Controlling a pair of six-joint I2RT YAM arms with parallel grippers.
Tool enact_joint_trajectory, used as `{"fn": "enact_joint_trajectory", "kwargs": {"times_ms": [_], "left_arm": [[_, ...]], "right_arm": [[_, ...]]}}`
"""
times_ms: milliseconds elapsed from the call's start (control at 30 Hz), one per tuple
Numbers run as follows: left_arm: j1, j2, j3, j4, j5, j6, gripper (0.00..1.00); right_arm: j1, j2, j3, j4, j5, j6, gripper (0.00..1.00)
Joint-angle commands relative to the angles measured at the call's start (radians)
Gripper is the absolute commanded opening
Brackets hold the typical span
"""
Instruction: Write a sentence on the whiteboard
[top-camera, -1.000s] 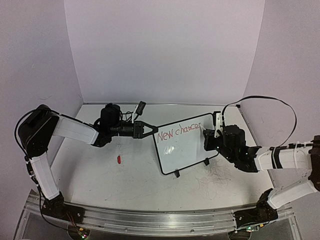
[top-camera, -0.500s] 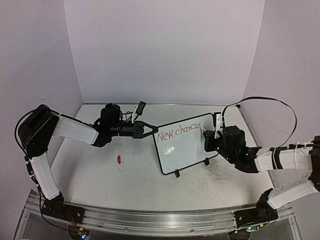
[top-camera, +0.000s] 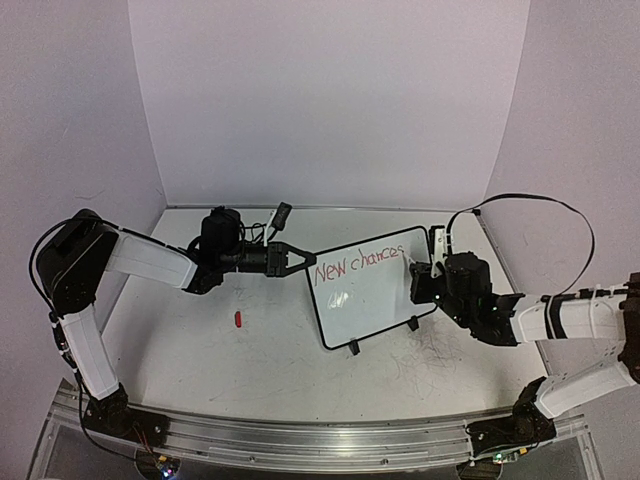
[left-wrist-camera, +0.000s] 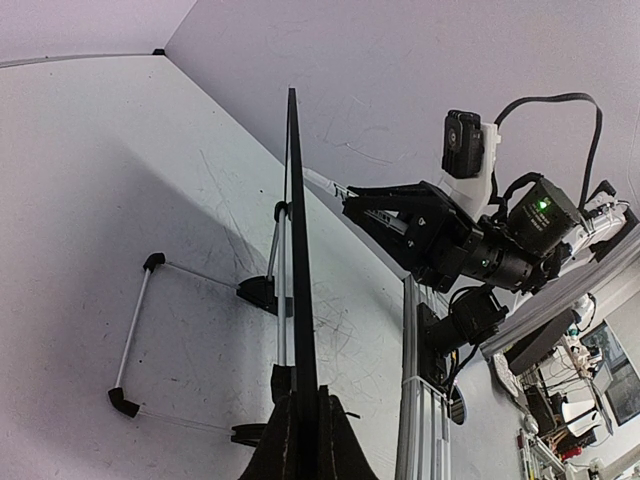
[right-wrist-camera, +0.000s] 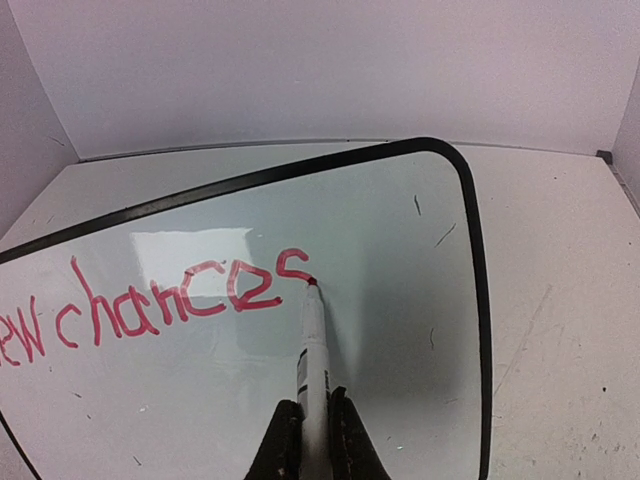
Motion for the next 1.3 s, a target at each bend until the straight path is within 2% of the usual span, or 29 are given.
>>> {"fn": "enact_joint_trajectory", "kwargs": {"times_ms": [0, 767, 1267], "left_arm": [[-0.013, -0.009, 0.026, -0.050, 0.050, -0.001, 0.00], [-0.014, -0.009, 0.026, -0.051, 0.049, 0.001, 0.00], [-0.014, -0.009, 0.026, -0.051, 0.050, 0.001, 0.00]], "right_arm": [[-0.003, -0.013, -0.013, -0.045, -0.008, 0.016, 0.00], [0.023, -0.002, 0.001, -0.028, -0.046, 0.012, 0.00], [0.030, 0.006, 0.020, -0.023, -0.001, 0.010, 0.00]]}}
